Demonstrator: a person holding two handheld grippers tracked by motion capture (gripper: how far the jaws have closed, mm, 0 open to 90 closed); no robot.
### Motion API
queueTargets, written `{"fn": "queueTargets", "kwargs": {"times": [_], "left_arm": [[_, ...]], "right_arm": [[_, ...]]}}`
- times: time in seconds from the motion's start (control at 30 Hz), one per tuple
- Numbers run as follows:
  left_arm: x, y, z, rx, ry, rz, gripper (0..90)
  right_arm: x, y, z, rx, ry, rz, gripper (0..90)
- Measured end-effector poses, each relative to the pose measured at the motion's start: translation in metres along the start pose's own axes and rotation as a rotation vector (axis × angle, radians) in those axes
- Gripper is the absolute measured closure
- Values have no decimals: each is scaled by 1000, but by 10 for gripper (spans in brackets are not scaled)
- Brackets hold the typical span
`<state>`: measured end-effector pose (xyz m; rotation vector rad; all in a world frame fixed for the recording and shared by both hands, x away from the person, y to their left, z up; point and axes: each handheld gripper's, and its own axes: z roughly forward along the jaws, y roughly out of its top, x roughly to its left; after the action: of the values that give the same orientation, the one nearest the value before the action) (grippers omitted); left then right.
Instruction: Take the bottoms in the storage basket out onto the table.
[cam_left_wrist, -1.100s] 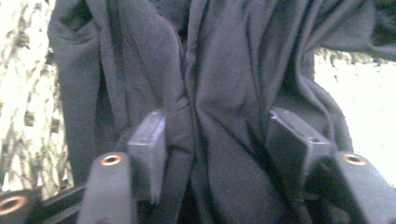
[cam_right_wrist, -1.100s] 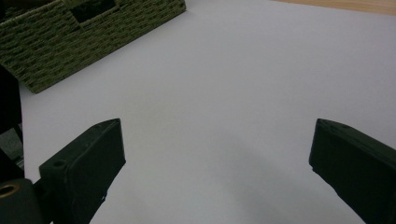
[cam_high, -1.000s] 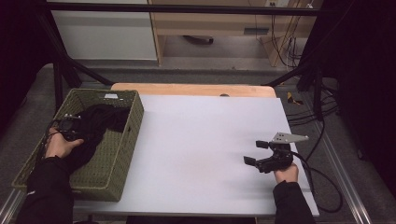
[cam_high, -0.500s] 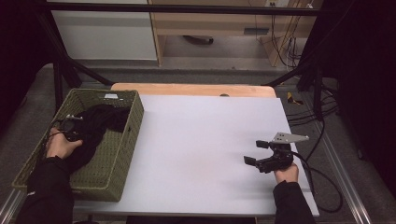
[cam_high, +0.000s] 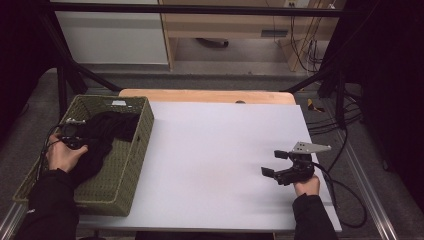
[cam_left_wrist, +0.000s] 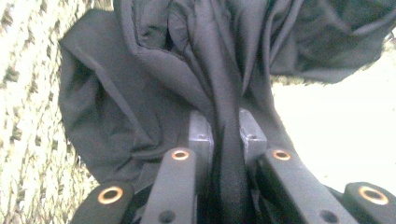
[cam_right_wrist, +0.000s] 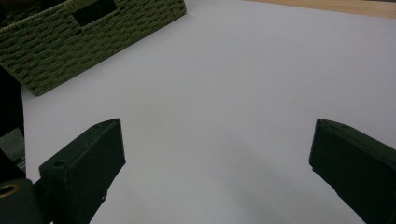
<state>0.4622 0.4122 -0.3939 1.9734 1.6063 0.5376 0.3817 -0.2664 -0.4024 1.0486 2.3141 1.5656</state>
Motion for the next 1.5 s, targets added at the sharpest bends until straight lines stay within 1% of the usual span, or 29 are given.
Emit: {"fn": "queueTargets", "kwargs": {"times": [0.1,0.2,0.3,0.4,0.47,0.57,0.6,0.63,0.77,0.87,0.9,0.93,1.1,1.2,1.27,1.37,1.43,1.5], "left_arm": [[-2,2,-5,-22,0,0,799],[-4,3,-10,-55,-26,-12,800],[-6,5,-14,-76,-40,-15,800],[-7,6,-20,-117,-56,-20,801],[-8,6,-22,-130,-67,-20,801],[-9,7,-25,-155,-68,-13,801],[-9,7,-26,-165,-79,-23,801],[-9,7,-27,-174,-82,-23,800],[-10,7,-29,-182,-89,-18,801],[-11,8,-32,-209,-87,-7,801],[-11,8,-32,-214,-94,-11,801],[-11,8,-33,-217,-95,-3,801],[-12,8,-36,-239,-111,-7,801],[-12,8,-37,-244,-118,-6,800],[-13,8,-38,-247,-116,5,800],[-14,9,-39,-262,-124,-2,801],[-14,9,-41,-268,-121,8,801],[-14,9,-42,-272,-128,11,800]], "right_arm": [[0,0,0,0,0,1,40],[0,0,0,1,0,1,40],[0,0,0,-2,1,1,40],[0,0,0,0,0,2,40],[0,0,0,-2,0,3,40],[0,0,0,-2,-1,3,40],[0,0,0,-3,0,5,40],[0,0,0,-3,-1,5,40],[0,0,0,-4,2,3,40],[0,0,0,-2,1,1,40],[0,0,0,-4,2,4,40],[0,0,0,-3,1,3,40],[0,0,0,-6,3,2,40],[-1,0,-1,-4,3,2,40],[-1,0,0,-4,2,3,40],[-1,0,1,-1,1,3,40],[-1,0,1,0,1,0,40],[0,0,1,-2,4,-1,40]]}}
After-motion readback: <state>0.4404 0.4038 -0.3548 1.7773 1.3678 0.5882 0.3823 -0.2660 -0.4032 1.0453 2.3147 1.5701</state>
